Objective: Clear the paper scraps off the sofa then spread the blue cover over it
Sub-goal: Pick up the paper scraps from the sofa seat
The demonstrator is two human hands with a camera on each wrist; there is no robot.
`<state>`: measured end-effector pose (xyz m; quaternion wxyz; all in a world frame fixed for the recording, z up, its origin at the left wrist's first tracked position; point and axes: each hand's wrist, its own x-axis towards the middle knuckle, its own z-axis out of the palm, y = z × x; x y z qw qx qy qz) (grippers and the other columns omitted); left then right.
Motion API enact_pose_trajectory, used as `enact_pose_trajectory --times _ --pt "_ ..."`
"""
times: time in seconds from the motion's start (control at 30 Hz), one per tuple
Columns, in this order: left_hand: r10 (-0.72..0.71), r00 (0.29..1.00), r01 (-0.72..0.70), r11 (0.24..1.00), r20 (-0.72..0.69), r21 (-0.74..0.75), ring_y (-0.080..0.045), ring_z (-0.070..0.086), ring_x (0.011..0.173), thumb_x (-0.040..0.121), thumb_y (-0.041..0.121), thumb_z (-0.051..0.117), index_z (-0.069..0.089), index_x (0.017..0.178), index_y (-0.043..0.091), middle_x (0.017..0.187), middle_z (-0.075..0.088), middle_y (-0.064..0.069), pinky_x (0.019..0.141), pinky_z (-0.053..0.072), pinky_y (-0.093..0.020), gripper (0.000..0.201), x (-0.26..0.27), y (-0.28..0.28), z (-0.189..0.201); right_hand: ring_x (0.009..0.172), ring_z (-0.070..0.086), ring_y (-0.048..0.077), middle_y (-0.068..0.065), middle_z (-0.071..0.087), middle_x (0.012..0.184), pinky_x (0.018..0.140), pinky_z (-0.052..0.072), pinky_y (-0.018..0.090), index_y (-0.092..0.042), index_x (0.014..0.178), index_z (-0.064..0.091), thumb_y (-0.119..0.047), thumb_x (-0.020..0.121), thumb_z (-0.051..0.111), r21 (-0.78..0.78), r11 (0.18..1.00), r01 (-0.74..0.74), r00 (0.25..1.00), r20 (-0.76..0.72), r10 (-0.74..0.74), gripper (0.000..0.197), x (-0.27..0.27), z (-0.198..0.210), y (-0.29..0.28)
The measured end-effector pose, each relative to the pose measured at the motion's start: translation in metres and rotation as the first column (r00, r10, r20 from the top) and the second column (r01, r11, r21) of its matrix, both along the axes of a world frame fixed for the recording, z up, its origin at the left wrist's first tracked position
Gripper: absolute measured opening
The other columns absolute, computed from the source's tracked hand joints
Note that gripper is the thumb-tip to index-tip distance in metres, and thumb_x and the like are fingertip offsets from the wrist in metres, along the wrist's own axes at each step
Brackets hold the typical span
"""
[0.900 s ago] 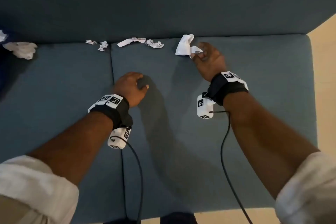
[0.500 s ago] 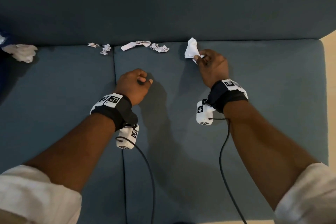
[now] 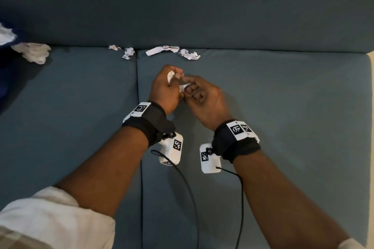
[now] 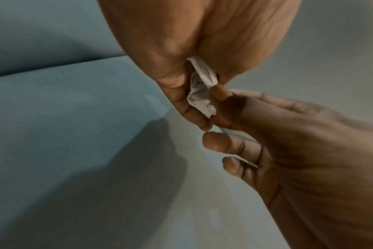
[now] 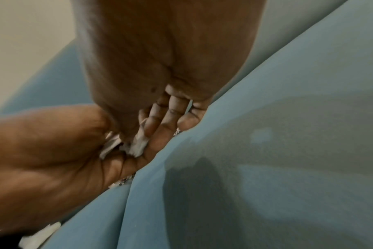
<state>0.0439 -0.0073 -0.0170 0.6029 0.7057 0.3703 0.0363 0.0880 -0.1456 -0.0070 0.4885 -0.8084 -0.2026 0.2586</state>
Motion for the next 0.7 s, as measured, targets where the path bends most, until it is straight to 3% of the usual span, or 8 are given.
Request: enact_pose_trajectory --times 0.03,0.13,0.27,0.33,0.4,0.47,0.53,0.7 --pt "0.018 1.000 -0.018 1.000 -0.013 0.002 -0.006 0.067 0.076 0.101 0.006 0.045 0.061 0.097 0.020 0.093 0.067 0.004 0.072 0.058 -0.031 0.022 -0.005 0.008 -0.003 0.067 0.063 0.007 0.004 0.072 0.088 0.071 0.054 0.024 -0.017 0.126 0.067 -0.009 0.087 0.073 0.018 1.000 0.006 0.998 -0.055 -0.005 0.040 0.003 0.000 0.004" --pt "0.095 0.994 -0.101 0.990 -0.061 -0.102 -0.021 0.063 0.068 0.099 -0.004 0.035 0.060 0.091 0.022 0.088 0.064 -0.002 0.056 0.054 -0.030 0.038 -0.021 0.029 -0.004 0.069 0.064 0.009 -0.004 0.071 0.086 0.076 0.057 0.028 -0.017 0.127 0.065 -0.017 0.089 0.074 -0.039 0.998 0.058 0.997 -0.050 -0.060 0.039 0.025 -0.007 0.013" --pt "0.093 0.993 -0.097 0.994 -0.072 -0.050 -0.009 0.052 0.059 0.104 0.005 0.039 0.061 0.098 0.020 0.077 0.058 0.002 0.046 0.044 -0.021 0.027 -0.043 0.057 -0.005 0.076 0.066 0.015 -0.004 0.067 0.082 0.080 0.055 0.028 -0.020 0.125 0.070 -0.029 0.090 0.073 -0.195 0.970 0.147 0.982 0.146 -0.119 0.037 0.066 -0.022 0.036" --pt "0.088 0.995 -0.088 0.996 -0.048 0.010 -0.006 0.047 0.052 0.105 0.013 0.044 0.062 0.101 0.020 0.070 0.054 0.006 0.046 0.041 -0.022 0.020 -0.051 0.068 -0.008 0.085 0.068 0.019 -0.002 0.068 0.086 0.085 0.053 0.028 -0.020 0.129 0.069 -0.035 0.091 0.073 -0.287 0.949 0.133 0.980 0.183 -0.082 0.042 0.081 -0.031 0.049" --pt "0.110 0.993 -0.109 0.993 -0.034 0.041 -0.007 0.047 0.054 0.102 0.023 0.046 0.064 0.099 0.019 0.064 0.054 0.012 0.053 0.041 -0.027 0.018 -0.057 0.077 -0.013 0.100 0.070 0.025 0.004 0.075 0.102 0.089 0.055 0.032 -0.022 0.128 0.071 -0.038 0.091 0.072 -0.386 0.918 0.091 0.980 0.198 -0.014 0.040 0.086 -0.041 0.060" --pt "0.144 0.989 -0.142 0.989 -0.047 0.028 -0.010 0.047 0.056 0.100 0.035 0.048 0.065 0.096 0.017 0.061 0.056 0.016 0.059 0.041 -0.031 0.025 -0.059 0.083 -0.017 0.104 0.069 0.032 0.009 0.075 0.113 0.088 0.055 0.036 -0.023 0.121 0.074 -0.032 0.092 0.068 -0.432 0.897 0.092 0.971 0.238 0.015 0.032 0.085 -0.046 0.066" --pt "0.173 0.983 -0.173 0.985 -0.057 -0.002 -0.012 0.046 0.055 0.100 0.045 0.048 0.065 0.094 0.018 0.059 0.053 0.014 0.057 0.041 -0.031 0.032 -0.059 0.086 -0.016 0.100 0.069 0.031 0.009 0.074 0.111 0.084 0.055 0.036 -0.022 0.116 0.075 -0.027 0.093 0.064 -0.430 0.894 0.123 0.966 0.260 -0.008 0.025 0.082 -0.047 0.067" --pt "0.252 0.967 -0.254 0.946 -0.034 -0.201 -0.012 0.039 0.053 0.107 0.045 0.041 0.063 0.093 0.016 0.065 0.043 0.001 0.045 0.035 -0.021 0.039 -0.055 0.090 -0.007 0.084 0.068 0.023 0.007 0.074 0.092 0.080 0.055 0.036 -0.016 0.101 0.079 -0.030 0.095 0.068 -0.230 0.965 0.125 0.968 0.241 -0.069 0.020 0.057 -0.032 0.069"
